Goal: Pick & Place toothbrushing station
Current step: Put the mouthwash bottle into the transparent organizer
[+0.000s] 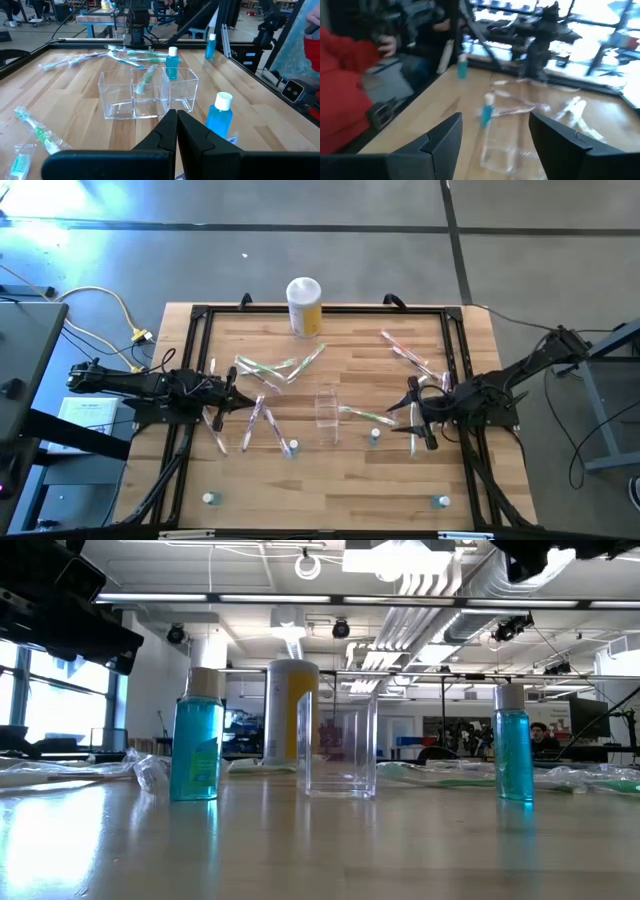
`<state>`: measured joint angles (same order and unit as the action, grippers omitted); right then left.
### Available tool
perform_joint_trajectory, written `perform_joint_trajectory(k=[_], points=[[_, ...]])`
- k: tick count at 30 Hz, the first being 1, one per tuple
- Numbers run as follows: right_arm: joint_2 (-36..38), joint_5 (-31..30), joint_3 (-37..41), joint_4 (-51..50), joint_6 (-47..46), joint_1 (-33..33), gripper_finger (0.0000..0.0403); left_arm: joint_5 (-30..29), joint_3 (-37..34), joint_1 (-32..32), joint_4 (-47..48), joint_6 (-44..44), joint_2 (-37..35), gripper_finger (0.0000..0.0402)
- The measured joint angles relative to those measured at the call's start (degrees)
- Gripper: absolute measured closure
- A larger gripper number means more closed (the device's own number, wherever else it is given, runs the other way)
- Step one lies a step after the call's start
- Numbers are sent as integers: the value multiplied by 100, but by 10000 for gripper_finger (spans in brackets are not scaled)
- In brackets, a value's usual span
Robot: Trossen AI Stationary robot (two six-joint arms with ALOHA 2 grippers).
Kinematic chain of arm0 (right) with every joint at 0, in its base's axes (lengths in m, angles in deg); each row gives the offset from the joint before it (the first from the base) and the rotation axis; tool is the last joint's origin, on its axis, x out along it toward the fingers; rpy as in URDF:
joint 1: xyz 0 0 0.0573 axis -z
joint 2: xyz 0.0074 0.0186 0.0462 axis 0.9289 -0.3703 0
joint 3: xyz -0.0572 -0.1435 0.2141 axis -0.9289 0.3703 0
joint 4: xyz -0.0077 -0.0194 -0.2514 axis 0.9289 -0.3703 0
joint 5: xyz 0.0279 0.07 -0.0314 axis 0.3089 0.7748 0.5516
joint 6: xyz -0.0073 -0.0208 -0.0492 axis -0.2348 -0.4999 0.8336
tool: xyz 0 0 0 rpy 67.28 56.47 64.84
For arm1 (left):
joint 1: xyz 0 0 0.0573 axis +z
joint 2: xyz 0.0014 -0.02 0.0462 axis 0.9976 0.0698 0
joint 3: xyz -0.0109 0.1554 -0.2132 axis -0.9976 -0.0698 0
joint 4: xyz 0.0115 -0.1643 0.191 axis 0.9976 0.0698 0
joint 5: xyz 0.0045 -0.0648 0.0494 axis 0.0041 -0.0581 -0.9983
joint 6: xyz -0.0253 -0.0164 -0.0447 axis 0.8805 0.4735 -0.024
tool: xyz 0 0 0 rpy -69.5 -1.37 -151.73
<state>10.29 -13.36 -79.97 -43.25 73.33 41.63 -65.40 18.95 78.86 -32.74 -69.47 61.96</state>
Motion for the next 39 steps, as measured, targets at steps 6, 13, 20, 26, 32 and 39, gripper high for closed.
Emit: perform_joint_trajectory(k=[6,13,20,26,32,39], points=[[-603,-818,-914,-1520,-608,-290,180,2,2,0,-1,0,-2,396],[-1286,-1020,-1627,-3252,-2613,-339,180,2,0,0,-1,0,0,396],[-1881,-541,-1621,-3374,-3031,-337,180,7,0,0,-1,-67,0,396],[-2327,-561,-1621,-3330,-3004,-322,180,22,0,1,-1,-175,-1,396],[-2644,-558,-1621,-3185,-3000,-321,180,22,0,0,-1,-173,-2,396],[-2937,-578,-1621,-3015,-2998,-255,180,20,0,1,-1,-173,0,396]])
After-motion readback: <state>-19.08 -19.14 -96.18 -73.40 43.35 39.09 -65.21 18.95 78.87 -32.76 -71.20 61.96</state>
